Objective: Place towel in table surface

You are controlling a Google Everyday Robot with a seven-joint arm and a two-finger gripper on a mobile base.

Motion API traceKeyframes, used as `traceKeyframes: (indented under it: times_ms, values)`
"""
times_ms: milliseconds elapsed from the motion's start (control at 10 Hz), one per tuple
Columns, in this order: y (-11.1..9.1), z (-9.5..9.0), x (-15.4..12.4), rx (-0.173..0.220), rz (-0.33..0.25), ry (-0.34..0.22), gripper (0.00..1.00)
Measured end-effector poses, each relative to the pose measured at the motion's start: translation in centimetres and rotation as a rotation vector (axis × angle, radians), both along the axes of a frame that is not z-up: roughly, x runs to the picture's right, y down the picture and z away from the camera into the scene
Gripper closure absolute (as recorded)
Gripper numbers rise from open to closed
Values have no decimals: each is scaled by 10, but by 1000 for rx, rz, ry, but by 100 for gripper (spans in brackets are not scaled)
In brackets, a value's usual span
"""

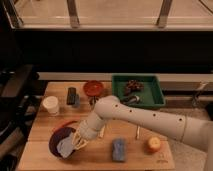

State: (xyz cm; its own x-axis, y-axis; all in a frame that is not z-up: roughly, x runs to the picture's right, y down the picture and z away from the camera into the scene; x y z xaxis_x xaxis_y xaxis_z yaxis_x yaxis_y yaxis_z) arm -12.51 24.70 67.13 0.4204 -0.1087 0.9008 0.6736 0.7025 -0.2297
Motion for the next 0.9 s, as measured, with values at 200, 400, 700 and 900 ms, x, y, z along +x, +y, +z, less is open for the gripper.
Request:
traceKeyframes:
  times_ms: [200,400,700,900]
  values:
    - [-29,-17,22,54,51,-9,100]
    - [-67,-29,49,118,101,1,100]
    - [-126,-16,89,207,202,28,100]
    - [-160,5,99,242,242,44,100]
